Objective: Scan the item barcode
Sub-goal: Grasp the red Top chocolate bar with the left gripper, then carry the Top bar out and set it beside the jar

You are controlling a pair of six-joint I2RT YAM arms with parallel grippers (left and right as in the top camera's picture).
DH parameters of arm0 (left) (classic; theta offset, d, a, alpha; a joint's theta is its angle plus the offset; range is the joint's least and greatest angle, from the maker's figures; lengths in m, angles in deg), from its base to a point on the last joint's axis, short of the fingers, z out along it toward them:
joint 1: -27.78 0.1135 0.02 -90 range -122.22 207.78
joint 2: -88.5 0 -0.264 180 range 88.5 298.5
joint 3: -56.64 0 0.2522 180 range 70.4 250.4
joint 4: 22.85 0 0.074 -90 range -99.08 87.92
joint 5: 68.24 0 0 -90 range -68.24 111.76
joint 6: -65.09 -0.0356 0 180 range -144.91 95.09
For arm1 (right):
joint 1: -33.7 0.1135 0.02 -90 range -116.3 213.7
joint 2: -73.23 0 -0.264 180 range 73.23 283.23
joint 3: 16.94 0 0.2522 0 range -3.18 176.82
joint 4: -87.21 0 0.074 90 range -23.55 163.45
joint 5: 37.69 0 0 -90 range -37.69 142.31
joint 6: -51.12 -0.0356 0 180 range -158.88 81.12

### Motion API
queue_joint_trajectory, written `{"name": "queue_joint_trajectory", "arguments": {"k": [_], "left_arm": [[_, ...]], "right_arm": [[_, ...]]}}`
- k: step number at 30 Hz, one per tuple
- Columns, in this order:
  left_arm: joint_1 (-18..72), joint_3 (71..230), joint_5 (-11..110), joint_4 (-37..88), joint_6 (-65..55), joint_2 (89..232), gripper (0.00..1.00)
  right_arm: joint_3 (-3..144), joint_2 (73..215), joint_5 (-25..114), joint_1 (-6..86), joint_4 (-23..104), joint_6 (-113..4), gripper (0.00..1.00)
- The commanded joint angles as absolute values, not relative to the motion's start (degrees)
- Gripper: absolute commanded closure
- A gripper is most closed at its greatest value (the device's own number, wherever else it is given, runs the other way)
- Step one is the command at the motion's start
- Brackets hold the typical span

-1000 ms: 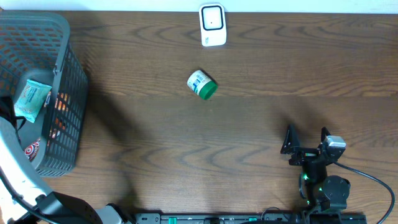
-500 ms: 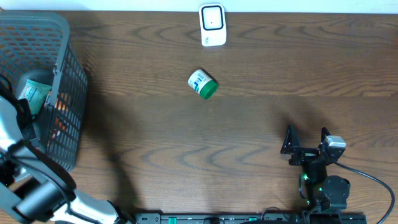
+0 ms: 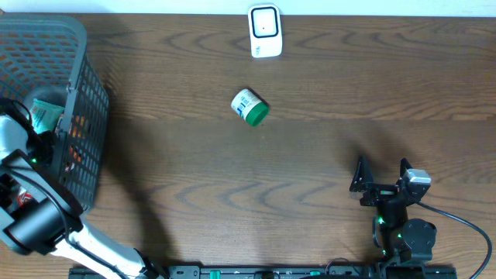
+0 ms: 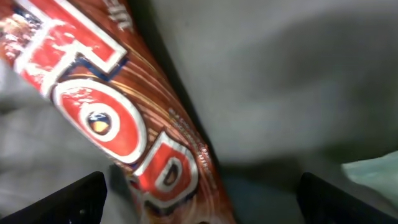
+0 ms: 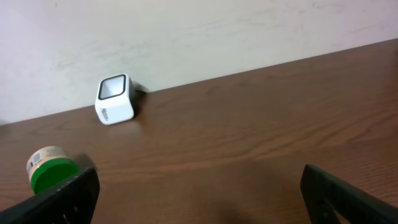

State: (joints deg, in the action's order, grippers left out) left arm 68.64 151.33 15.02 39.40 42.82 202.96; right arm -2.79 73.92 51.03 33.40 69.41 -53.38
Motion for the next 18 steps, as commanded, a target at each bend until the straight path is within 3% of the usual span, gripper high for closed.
{"name": "queue_joint_trajectory", "arguments": {"k": [1, 2, 3, 5, 9, 11, 18], "left_arm": [[68.75, 150.56, 15.37, 39.84, 43.34, 204.58, 0.02], [68.75, 150.45, 15.37, 39.84, 43.32, 204.58, 0.01], [68.73, 150.45, 15.37, 39.86, 43.21, 204.58, 0.13], [68.68, 150.45, 15.98, 39.93, 42.51, 204.58, 0.60], [68.68, 150.45, 19.13, 39.89, 39.34, 204.55, 0.87], [68.70, 150.69, 20.38, 39.93, 37.68, 204.44, 0.92], [68.75, 152.42, 25.03, 40.21, 31.17, 199.13, 0.92]], "right_arm": [[-2.86, 73.62, 51.38, 34.54, 69.17, -53.84, 0.01], [-2.86, 73.62, 51.38, 34.54, 69.17, -53.84, 0.01], [-2.86, 73.62, 51.36, 34.54, 69.17, -53.84, 0.01], [-2.86, 73.62, 51.38, 34.54, 69.17, -53.84, 0.01], [-2.86, 73.62, 51.38, 34.54, 69.17, -53.84, 0.01], [-2.86, 73.62, 51.38, 34.54, 69.17, -53.84, 0.01], [-2.86, 73.62, 51.36, 34.54, 69.17, -53.84, 0.01]]}}
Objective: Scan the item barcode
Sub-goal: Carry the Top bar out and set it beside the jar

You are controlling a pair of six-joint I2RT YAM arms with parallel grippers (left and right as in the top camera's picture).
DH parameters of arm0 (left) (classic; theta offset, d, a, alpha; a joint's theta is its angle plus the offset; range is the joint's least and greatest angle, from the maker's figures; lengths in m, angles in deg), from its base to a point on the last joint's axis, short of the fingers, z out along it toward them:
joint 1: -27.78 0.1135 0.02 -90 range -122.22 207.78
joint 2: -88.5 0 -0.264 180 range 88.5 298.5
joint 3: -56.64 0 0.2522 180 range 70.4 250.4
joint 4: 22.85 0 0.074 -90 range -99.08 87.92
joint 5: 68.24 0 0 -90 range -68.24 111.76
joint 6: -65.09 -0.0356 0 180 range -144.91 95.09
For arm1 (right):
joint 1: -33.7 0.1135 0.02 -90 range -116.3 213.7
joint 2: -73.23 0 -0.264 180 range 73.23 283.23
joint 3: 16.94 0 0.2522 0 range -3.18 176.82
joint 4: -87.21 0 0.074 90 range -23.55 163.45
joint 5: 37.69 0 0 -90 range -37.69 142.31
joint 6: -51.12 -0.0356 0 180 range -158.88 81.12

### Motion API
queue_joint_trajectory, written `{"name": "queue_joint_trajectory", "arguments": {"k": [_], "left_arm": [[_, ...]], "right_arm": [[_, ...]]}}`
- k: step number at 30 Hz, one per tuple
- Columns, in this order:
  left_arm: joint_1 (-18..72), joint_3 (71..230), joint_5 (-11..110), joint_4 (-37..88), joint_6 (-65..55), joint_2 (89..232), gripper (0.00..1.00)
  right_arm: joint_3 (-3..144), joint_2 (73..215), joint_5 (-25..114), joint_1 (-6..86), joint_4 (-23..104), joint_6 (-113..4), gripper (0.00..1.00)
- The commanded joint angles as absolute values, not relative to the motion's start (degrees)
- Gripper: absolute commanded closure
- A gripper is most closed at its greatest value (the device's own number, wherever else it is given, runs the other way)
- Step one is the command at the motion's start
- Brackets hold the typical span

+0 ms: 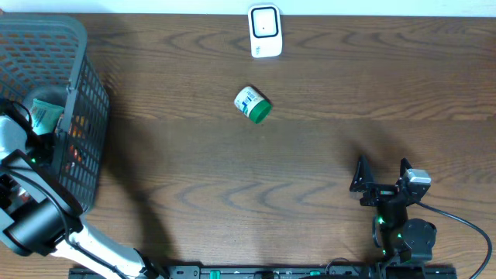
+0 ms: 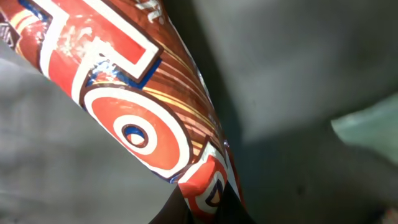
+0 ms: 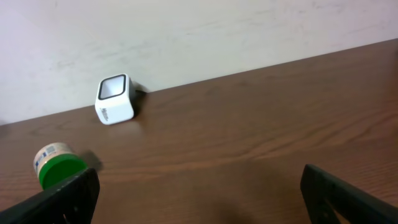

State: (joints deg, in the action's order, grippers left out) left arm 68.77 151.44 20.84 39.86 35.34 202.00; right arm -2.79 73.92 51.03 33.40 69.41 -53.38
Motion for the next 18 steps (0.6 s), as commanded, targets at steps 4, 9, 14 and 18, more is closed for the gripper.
{"name": "queue_joint_trajectory", "arguments": {"k": [4, 9, 14, 18], "left_arm": [[68.75, 152.95, 25.23, 40.43, 31.04, 192.05, 0.93], [68.88, 152.95, 25.21, 39.12, 31.06, 180.60, 0.93], [68.86, 152.95, 25.23, 37.74, 31.15, 169.34, 0.93], [68.84, 152.95, 25.80, 34.40, 31.85, 161.36, 0.93]], "right_arm": [[-2.86, 73.62, 51.36, 34.54, 69.17, -53.84, 0.01], [-2.86, 73.62, 51.38, 34.54, 69.17, -53.84, 0.01], [-2.86, 73.62, 51.36, 34.54, 69.17, -53.84, 0.01], [-2.86, 73.62, 51.36, 34.54, 69.17, -53.84, 0.01]]}}
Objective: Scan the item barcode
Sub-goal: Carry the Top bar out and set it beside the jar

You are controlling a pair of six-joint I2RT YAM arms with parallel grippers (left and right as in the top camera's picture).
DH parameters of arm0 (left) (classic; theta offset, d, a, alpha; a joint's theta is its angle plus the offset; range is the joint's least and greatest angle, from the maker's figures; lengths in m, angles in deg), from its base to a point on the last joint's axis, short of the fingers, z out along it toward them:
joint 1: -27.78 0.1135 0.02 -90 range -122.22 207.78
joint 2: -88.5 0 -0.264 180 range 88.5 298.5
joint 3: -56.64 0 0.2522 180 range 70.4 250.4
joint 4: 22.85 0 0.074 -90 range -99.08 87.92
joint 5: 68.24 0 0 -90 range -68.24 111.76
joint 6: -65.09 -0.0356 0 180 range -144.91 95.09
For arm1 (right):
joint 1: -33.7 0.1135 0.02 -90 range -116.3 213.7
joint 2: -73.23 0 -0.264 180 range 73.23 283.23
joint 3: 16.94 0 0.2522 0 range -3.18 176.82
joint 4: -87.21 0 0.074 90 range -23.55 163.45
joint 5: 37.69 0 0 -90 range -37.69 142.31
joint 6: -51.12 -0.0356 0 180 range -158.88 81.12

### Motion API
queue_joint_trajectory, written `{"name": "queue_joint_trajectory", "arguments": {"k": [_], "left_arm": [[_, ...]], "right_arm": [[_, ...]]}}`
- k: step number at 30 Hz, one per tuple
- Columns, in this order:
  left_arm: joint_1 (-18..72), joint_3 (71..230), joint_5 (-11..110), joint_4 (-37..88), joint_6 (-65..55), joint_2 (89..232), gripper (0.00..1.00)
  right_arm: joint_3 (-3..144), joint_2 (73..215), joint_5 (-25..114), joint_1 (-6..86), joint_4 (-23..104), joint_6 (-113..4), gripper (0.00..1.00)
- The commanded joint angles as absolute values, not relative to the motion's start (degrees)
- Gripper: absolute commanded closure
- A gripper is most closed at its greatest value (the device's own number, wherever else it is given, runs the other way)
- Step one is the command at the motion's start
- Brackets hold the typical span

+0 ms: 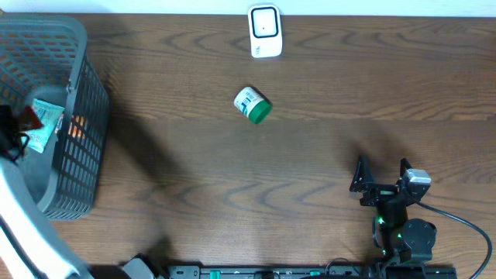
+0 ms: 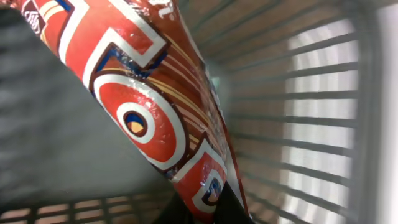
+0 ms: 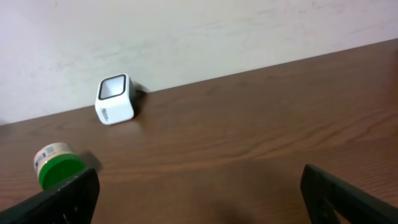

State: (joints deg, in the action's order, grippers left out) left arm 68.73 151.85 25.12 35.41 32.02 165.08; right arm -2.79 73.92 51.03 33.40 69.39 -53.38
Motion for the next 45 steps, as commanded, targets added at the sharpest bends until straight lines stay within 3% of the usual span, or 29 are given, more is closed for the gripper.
{"name": "queue_joint_trajectory", "arguments": {"k": [1, 6, 10, 19, 25, 30, 45], "left_arm": [[68.84, 152.95, 26.74, 33.61, 32.41, 159.64, 0.92], [67.39, 152.95, 37.91, 27.86, 33.70, 153.32, 0.93], [60.29, 152.92, 46.06, 24.85, 33.53, 152.43, 0.92], [33.16, 152.33, 43.30, 25.11, 13.81, 160.53, 0.93], [20.55, 152.33, 37.53, 25.81, 6.62, 171.20, 0.92], [14.96, 152.33, 30.69, 27.58, 6.67, 180.90, 0.93], [7.05, 152.27, 30.69, 28.54, 11.85, 203.83, 0.92]], "right_arm": [[-2.86, 73.62, 51.38, 34.54, 69.17, -53.84, 0.01], [-2.86, 73.62, 51.38, 34.54, 69.17, -53.84, 0.01], [-2.86, 73.62, 51.36, 34.54, 69.17, -53.84, 0.01], [-2.86, 73.62, 51.38, 34.54, 69.17, -53.84, 0.01], [-2.86, 73.62, 51.38, 34.54, 69.17, -53.84, 0.01], [-2.86, 73.62, 51.38, 34.54, 69.17, -53.84, 0.01], [-2.86, 73.62, 51.38, 34.54, 69.17, -53.84, 0.01]]}}
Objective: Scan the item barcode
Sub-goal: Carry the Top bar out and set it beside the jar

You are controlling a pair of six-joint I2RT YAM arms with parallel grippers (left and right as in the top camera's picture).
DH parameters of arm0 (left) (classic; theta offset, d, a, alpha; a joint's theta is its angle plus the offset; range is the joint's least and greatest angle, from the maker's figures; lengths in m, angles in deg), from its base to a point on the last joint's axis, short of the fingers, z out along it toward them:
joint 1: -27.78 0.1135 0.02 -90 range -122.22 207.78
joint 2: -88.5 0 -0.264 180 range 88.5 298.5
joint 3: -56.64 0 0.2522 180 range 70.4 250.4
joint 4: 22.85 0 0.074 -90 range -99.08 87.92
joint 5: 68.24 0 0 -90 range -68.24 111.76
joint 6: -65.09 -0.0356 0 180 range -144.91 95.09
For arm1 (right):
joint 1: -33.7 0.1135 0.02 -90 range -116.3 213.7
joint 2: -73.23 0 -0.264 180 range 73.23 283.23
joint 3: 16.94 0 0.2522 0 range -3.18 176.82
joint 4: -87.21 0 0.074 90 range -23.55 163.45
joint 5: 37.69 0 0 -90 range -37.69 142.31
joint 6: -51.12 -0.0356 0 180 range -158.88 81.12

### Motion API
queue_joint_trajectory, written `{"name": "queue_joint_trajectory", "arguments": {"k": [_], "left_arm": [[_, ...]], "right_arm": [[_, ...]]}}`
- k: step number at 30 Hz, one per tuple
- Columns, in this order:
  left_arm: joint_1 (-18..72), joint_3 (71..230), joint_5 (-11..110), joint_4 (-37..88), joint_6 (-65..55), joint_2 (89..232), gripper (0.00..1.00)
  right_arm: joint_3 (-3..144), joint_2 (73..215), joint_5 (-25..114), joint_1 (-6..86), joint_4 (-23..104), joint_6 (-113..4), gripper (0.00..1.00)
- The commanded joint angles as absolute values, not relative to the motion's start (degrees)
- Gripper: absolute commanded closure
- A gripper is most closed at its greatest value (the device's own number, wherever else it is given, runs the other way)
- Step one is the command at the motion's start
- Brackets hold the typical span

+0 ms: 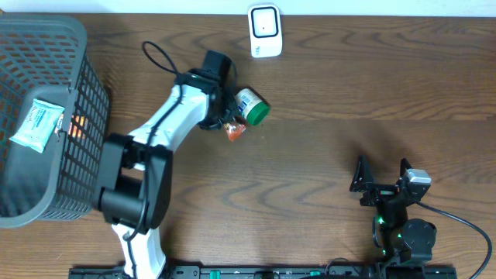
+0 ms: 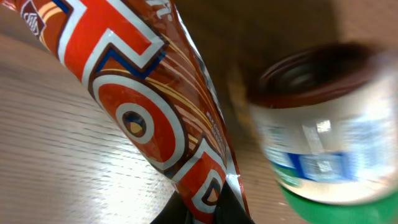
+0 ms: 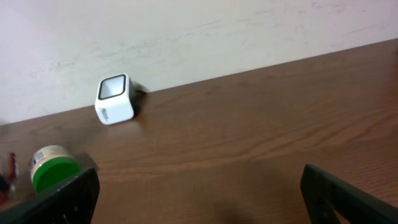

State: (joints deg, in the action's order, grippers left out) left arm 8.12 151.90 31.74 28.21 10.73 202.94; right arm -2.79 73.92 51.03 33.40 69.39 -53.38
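Observation:
My left gripper (image 1: 226, 122) is shut on a red and brown snack packet (image 1: 235, 132), held low over the table just left of a white jar with a green lid (image 1: 252, 106). In the left wrist view the packet (image 2: 143, 112) runs up from the jaws of that gripper (image 2: 205, 211), with the jar (image 2: 323, 130) blurred close on the right. The white barcode scanner (image 1: 264, 31) stands at the table's far edge, also in the right wrist view (image 3: 115, 99). My right gripper (image 1: 382, 174) stands open and empty at the near right.
A grey wire basket (image 1: 85, 93) fills the left end of the table, with a teal packet (image 1: 39, 124) inside. The right wrist view shows the jar (image 3: 55, 168) at its left edge and the wall behind the scanner.
My left arm has moved from above the basket to the table's middle, carrying the snack packet. The packet now hangs beside the green-lidded jar. The right arm has not moved.
My left gripper was open in the basket around the snack packet. Then it was shut on the packet, then held it up inside the basket walls. Now the packet is out over the table by the jar. The jar shifted slightly early on.

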Motion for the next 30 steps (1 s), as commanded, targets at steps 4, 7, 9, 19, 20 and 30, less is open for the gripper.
{"name": "queue_joint_trajectory", "arguments": {"k": [4, 7, 9, 19, 20, 30], "left_arm": [[5.30, 151.55, 28.53, 28.59, 11.80, 205.23, 0.93], [4.47, 150.41, 25.12, 28.59, 11.83, 205.34, 0.93], [4.29, 150.10, 25.16, 28.63, 11.85, 205.34, 0.93], [4.79, 151.00, 25.16, 29.85, 11.80, 204.60, 0.59], [5.01, 151.66, 25.16, 30.62, 11.76, 204.14, 0.51], [8.55, 159.37, 25.10, 39.32, 2.47, 190.30, 0.00]], "right_arm": [[-2.86, 73.62, 51.36, 34.54, 69.20, -53.84, 0.01], [-2.86, 73.62, 51.36, 34.54, 69.17, -53.84, 0.01], [-2.86, 73.62, 51.36, 34.54, 69.17, -53.84, 0.01], [-2.86, 73.62, 51.38, 34.54, 69.17, -53.84, 0.01], [-2.86, 73.62, 51.38, 34.54, 69.17, -53.84, 0.01], [-2.86, 73.62, 51.38, 34.54, 69.17, -53.84, 0.01]]}}
